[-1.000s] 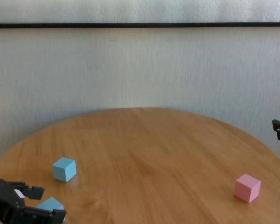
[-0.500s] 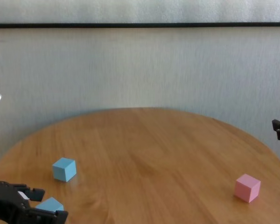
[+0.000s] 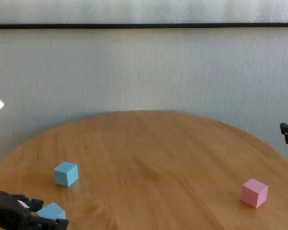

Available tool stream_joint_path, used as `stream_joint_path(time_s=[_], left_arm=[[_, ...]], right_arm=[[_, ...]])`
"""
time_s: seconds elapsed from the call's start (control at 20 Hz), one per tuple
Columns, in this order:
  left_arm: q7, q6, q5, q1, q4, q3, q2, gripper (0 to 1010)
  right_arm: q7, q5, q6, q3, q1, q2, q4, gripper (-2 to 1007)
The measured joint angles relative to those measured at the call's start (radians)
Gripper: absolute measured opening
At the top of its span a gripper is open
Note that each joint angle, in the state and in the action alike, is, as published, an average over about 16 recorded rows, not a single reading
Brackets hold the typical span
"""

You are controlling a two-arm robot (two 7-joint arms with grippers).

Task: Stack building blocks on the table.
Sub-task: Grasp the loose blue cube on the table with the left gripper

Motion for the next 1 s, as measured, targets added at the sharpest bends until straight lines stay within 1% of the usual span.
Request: stream_joint_path(time_s=[0.4, 0.75, 1.0], left_arm=[[0.017, 0.037, -0.002, -0.008, 0.013, -0.003, -0.013, 999], [0.024, 0.045, 0.0, -0.012, 0.016, -0.003, -0.016, 988], [0.019, 0.041, -0.001, -0.011, 0.015, -0.002, -0.015, 929]], right_arm=[[0.0, 0.0, 0.0, 0.0, 0.0, 0.0, 0.0, 1004], [0.0, 0.0, 0.0, 0.0, 0.0, 0.0, 0.0, 1005], [0.0, 0.0, 0.0, 0.0, 0.0, 0.0, 0.0, 1004]])
